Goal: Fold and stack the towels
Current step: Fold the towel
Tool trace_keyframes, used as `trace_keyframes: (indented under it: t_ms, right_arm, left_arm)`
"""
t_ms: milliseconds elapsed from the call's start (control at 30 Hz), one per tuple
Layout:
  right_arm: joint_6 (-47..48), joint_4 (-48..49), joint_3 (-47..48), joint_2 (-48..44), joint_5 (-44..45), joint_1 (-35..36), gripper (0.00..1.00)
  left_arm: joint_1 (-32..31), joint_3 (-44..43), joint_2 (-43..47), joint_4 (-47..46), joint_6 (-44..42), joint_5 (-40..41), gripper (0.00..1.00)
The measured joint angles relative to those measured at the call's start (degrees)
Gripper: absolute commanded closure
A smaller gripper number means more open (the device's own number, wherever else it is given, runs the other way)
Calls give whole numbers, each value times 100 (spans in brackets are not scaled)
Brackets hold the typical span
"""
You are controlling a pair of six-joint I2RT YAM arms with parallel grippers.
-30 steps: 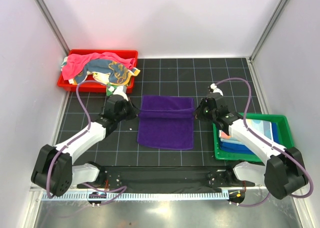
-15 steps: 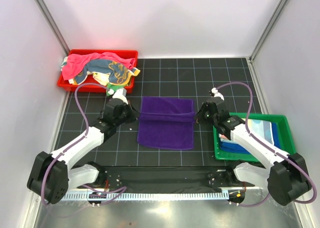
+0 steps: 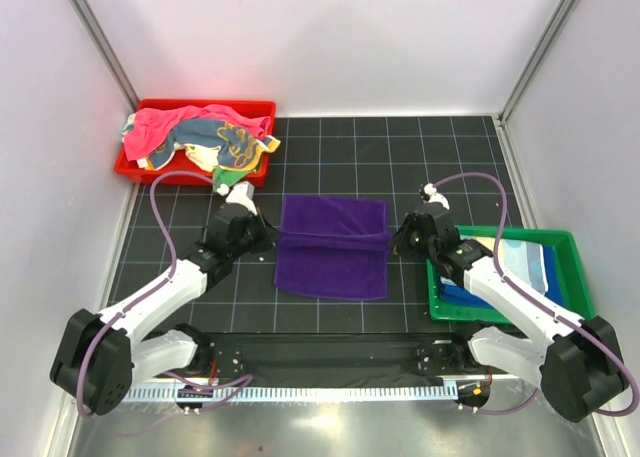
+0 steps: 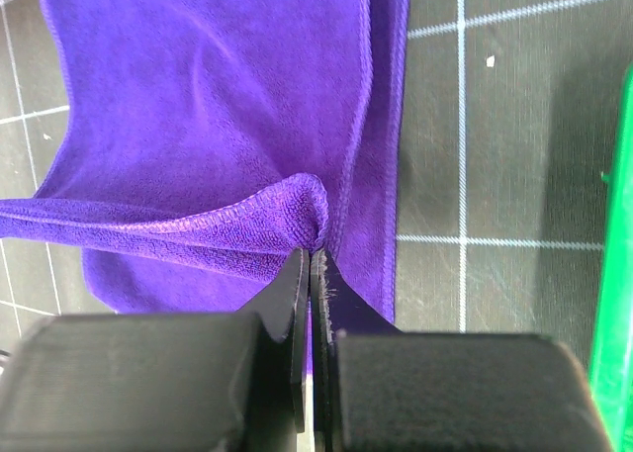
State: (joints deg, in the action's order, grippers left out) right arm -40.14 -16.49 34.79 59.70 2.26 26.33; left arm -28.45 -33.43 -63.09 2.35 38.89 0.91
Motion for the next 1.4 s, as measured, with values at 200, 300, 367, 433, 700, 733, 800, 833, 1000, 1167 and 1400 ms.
trace_keyframes:
  t_ms: [200,300,367,433,700,733,800,833,1000,1167,1400]
  right_arm:
    - [-63,-55,-107,-22,0,22,99]
    - [-63,-57,-107,-22,0,26,99]
    - [-63,-59,-107,-22,0,26,99]
    - [-61,-90,-105,-26,0,26,99]
    - [-59,-350,-13,-339,20,52,99]
    - [-59,-365,-7,-374,20,52,99]
    - [-59,-382,-7,-407,17,52,99]
    - [-61,-385,-7,-407,17,55,99]
    - [-83,-323,-129,-404,2,61,99]
    - [-149,-153,-428,-339,-66,96,99]
    - [-275,195,-866,-125,-212,142,97]
  left_arm:
    - [-85,122,2,20,15,11,100]
    - [-90,155,4,28,15,13,100]
    - [-90,155,4,31,13,13,100]
    - [-92,155,7,35,13,11,100]
    - [-111,155,262,153,13,13,100]
    - [-111,155,293,162,15,13,100]
    - [-111,155,330,184,15,11,100]
    - [-111,155,339,181,15,13,100]
    - [-127,260,315,155,35,9,100]
    - [-168,520,170,63,136,4,100]
    - [-267,782,-153,-111,199,-2,100]
